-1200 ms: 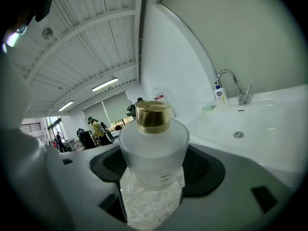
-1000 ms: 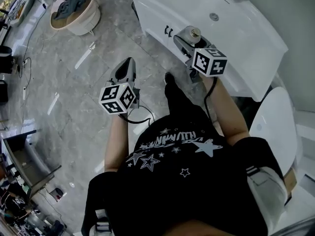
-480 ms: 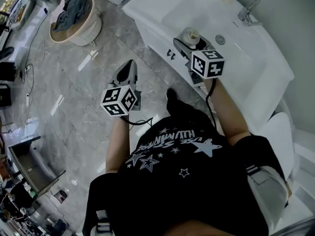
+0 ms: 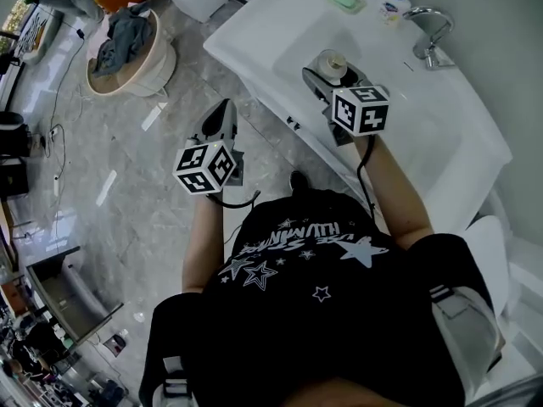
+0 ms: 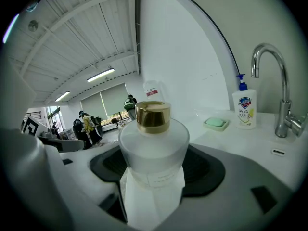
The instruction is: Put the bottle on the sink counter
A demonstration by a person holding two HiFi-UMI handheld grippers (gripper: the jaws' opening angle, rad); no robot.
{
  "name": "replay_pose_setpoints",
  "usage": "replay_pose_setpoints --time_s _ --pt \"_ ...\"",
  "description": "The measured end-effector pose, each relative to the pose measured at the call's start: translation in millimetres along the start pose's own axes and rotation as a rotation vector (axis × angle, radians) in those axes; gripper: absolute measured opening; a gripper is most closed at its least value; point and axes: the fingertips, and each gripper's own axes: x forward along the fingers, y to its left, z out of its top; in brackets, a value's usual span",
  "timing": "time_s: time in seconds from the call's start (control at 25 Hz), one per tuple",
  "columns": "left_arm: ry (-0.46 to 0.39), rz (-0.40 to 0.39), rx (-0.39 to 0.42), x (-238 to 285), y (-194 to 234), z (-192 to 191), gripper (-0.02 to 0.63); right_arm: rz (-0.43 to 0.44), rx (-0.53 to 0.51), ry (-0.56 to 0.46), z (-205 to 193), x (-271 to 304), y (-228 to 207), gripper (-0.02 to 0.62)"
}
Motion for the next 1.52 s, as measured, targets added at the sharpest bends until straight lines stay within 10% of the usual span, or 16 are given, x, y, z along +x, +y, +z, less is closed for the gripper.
replay_pose_setpoints --time_s 0.68,1.52 --pt "0.013 -0.073 0.077 82 33 45 0.008 -0.079 0.038 0.005 12 55 -31 0.318" --pt "0.121 -0.424 0.163 298 84 141 0.008 -0.428 0.148 -0.045 85 181 -114 0.318"
